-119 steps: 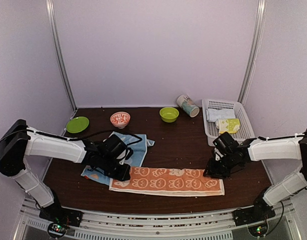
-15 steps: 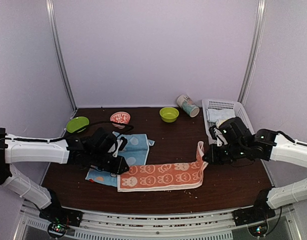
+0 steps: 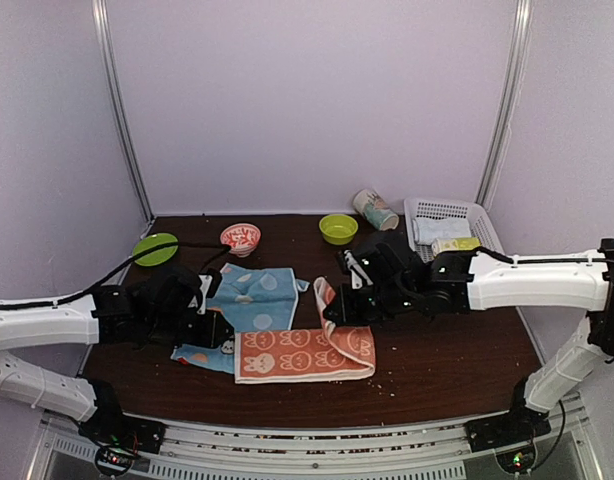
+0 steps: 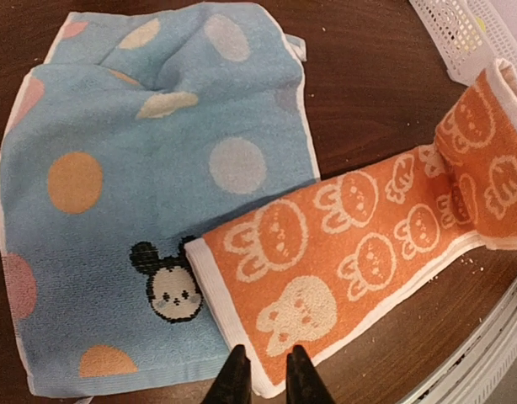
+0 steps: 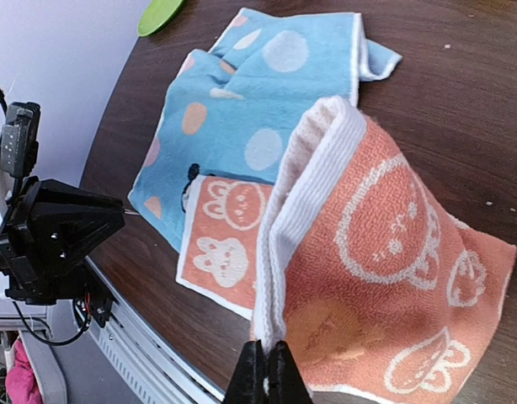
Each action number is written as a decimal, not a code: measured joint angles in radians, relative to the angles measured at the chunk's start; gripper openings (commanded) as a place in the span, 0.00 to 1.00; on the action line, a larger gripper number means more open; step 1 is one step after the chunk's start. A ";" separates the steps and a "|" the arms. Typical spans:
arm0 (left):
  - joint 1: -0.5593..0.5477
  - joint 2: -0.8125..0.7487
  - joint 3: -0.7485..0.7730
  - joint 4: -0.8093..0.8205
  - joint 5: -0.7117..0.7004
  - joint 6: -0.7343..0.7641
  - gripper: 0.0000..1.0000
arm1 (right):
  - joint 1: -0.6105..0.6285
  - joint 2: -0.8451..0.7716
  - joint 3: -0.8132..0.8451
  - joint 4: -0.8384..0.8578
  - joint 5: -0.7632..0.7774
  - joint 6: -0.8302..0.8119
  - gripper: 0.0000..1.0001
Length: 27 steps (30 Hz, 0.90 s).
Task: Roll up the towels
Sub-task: Fold the bin at the center of the board.
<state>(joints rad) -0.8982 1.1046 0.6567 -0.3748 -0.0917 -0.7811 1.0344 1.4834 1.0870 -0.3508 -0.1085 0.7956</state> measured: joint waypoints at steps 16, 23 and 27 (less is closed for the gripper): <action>0.000 -0.124 -0.109 -0.052 -0.068 -0.059 0.15 | 0.089 0.360 0.239 0.072 -0.044 0.032 0.00; 0.000 -0.157 -0.116 -0.062 -0.082 -0.066 0.15 | 0.110 0.382 0.304 0.056 -0.048 0.039 0.00; 0.000 -0.170 -0.130 -0.067 -0.085 -0.071 0.15 | 0.124 0.414 0.352 0.051 -0.048 0.039 0.00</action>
<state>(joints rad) -0.8982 0.9348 0.5262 -0.4416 -0.1764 -0.8524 1.1584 1.8973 1.4395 -0.3000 -0.1570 0.8345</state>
